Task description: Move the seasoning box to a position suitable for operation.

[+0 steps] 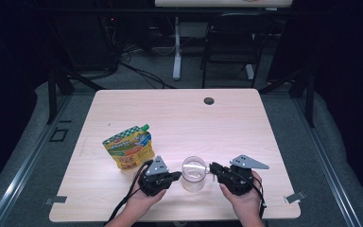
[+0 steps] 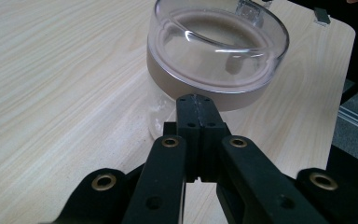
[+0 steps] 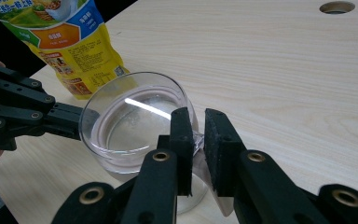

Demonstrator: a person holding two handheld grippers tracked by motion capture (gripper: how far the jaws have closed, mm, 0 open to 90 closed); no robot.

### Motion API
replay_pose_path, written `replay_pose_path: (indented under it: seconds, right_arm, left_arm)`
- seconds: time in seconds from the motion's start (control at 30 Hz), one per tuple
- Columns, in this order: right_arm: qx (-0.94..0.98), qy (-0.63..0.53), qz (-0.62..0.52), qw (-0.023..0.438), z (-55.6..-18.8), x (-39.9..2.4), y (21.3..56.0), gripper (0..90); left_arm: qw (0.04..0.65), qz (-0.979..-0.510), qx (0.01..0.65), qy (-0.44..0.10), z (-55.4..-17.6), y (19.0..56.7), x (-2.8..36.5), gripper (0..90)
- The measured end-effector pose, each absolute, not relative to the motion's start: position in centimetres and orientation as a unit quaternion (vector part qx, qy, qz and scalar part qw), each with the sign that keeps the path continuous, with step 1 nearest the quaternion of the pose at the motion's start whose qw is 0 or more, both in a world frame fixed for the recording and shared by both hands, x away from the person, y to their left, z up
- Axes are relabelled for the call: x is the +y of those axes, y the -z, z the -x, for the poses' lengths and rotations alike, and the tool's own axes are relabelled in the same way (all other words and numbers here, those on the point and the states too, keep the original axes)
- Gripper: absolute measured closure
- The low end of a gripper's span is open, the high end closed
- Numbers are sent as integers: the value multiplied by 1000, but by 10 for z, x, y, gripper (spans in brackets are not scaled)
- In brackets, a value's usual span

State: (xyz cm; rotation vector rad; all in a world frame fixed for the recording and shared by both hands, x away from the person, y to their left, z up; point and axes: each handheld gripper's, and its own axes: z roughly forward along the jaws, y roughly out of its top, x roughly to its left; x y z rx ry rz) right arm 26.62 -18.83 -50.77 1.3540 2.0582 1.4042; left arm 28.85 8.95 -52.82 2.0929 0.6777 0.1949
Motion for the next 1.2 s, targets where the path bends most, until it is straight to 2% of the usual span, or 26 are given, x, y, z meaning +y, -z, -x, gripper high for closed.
replay_pose_path:
  seconds: [1.2]
  right_arm:
    - [716,-489,-472,159,-263,-189,509,841]
  left_arm:
    - [472,-837,267,-77,-289,517,89,900]
